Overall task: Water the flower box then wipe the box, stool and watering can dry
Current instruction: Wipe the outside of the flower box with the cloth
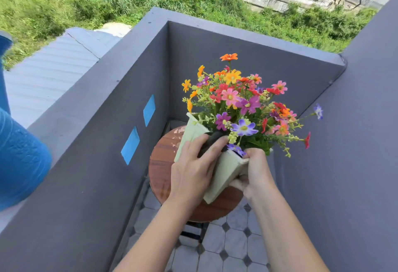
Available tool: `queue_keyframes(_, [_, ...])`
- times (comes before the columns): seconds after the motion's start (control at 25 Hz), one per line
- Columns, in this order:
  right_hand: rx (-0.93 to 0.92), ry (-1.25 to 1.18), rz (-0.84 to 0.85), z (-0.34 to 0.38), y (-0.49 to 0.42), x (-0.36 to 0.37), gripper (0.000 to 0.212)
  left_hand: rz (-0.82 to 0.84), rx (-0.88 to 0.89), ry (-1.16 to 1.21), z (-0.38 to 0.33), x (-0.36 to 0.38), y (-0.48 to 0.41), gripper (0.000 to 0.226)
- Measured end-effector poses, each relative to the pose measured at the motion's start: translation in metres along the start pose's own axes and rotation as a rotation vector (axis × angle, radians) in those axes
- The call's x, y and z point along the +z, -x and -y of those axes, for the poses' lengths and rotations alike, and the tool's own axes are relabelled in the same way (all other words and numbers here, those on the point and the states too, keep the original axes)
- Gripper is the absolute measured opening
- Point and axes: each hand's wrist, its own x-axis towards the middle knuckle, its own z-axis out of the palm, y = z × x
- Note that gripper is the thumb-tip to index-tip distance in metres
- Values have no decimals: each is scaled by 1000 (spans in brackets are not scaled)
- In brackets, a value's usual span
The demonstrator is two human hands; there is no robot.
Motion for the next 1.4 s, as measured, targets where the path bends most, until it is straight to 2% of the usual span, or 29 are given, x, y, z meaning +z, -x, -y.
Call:
queue_keyframes(0.08, [-17,-18,2,-1,1,-1,51,-30,-269,40,15,3,-20,36])
queue_keyframes(0.12, [-20,-8,1,-1,2,-1,52,-48,-416,72,19,5,-26,37])
queue_keyframes(0.16, [-23,0,-13,-2,2,1,55,-58,-486,93,18,6,-26,38])
queue_keyframes(0.2, [-23,0,-22,-1,2,2,52,-66,-459,108,11,7,-20,38])
queue_keyframes(0.24, [-21,-7,-20,0,5,3,41,-65,-358,107,0,6,-10,38])
queue_keyframes(0.32, [-3,-39,16,4,10,4,14,-17,-82,50,-21,4,14,35])
queue_keyframes(0.36, [0,-49,36,6,11,4,12,11,13,14,-21,4,15,34])
queue_keyframes(0.4, [-2,-49,40,7,11,2,12,16,31,-27,-15,7,10,35])
queue_keyframes(0.44, [-10,-40,30,7,9,0,11,7,-52,-56,-7,11,0,38])
queue_keyframes(0.6, [-36,-13,13,3,9,3,4,-59,-744,125,18,19,-26,50])
queue_keyframes(0.64, [-42,-13,9,2,9,5,12,-52,-804,164,9,19,-19,51])
queue_keyframes(0.68, [-39,-12,19,2,9,7,24,-64,-768,203,-7,16,-9,49])
queue_keyframes(0.76, [-16,-44,37,2,7,9,35,-111,-552,253,-44,6,14,44])
queue_keyframes(0.84, [1,-67,60,2,7,11,21,-124,-412,221,-50,16,25,48])
queue_keyframes(0.88, [-5,-65,54,1,8,11,7,-142,-403,182,-40,22,19,47])
queue_keyframes(0.92, [-20,-48,48,0,8,10,5,-153,-445,144,-29,27,14,45])
queue_keyframes(1.04, [-42,-43,36,-2,11,8,9,-104,-657,88,0,36,17,48])
queue_keyframes(1.16, [-33,-52,29,-2,16,7,9,-46,-764,135,4,35,38,50])
queue_keyframes(1.28, [-57,-41,29,1,23,7,19,-23,-687,211,-12,29,54,45])
queue_keyframes(1.4, [-60,-15,54,1,26,6,22,-67,-456,226,-33,22,50,60])
